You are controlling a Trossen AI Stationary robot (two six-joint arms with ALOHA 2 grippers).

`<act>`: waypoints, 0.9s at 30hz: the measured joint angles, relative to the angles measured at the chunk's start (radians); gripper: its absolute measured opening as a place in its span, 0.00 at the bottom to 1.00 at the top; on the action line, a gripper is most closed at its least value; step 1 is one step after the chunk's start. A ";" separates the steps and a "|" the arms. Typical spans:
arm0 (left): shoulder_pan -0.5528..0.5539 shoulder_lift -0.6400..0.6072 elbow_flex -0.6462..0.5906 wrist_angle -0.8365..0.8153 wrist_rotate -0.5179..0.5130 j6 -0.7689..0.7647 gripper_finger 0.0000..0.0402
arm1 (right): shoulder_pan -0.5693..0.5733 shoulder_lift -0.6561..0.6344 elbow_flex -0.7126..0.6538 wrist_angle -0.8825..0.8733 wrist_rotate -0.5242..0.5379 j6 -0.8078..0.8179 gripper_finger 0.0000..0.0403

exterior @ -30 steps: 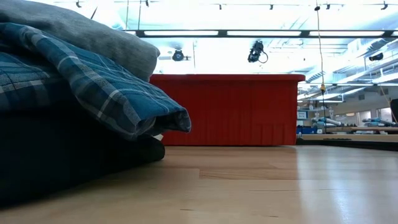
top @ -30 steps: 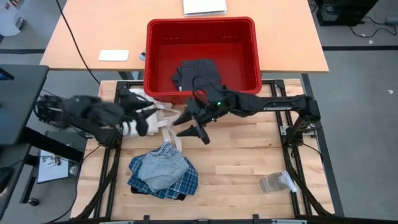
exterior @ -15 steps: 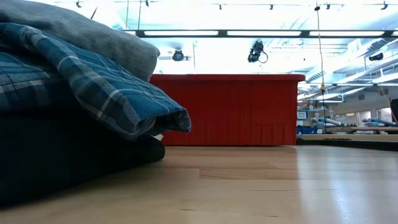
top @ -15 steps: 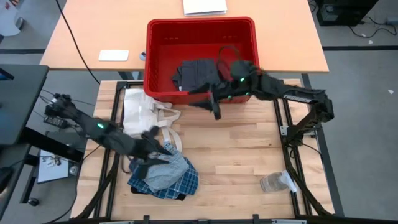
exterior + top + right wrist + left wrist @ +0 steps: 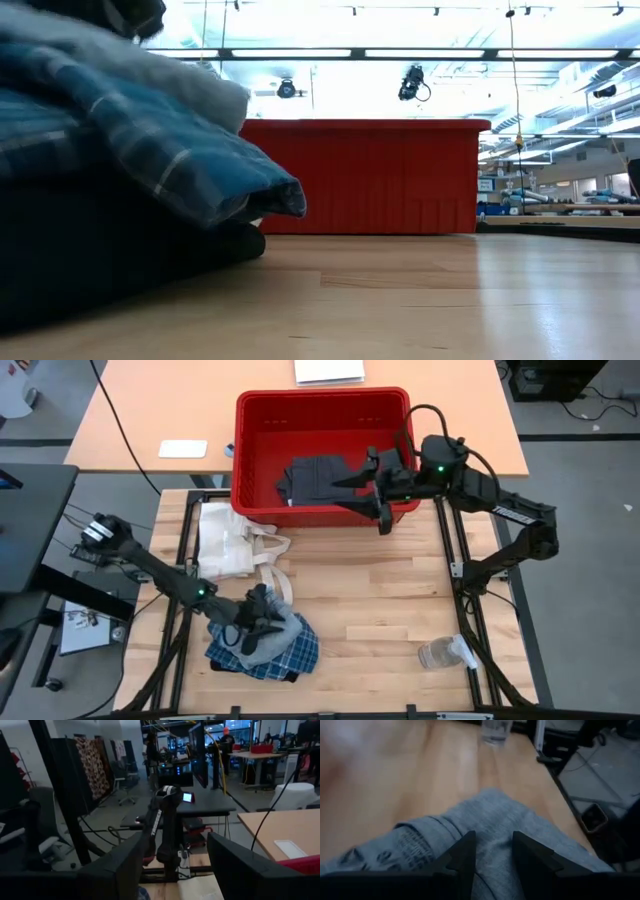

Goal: Fold laundry
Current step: Remove the gray shirt from the red bin

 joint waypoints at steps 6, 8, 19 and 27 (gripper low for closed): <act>-0.003 0.070 -0.010 0.115 0.047 -0.032 0.33 | 0.000 -0.002 0.000 -0.018 0.023 -0.005 0.56; -0.001 0.052 0.027 0.108 0.051 -0.001 0.33 | 0.000 -0.002 0.000 -0.019 0.023 -0.007 0.56; -0.030 -0.062 0.368 -0.355 0.026 0.134 0.33 | 0.001 -0.002 0.000 -0.042 0.023 -0.006 0.56; 0.001 0.085 0.199 -0.097 -0.025 0.003 0.33 | 0.014 -0.002 0.000 -0.037 0.023 0.027 0.56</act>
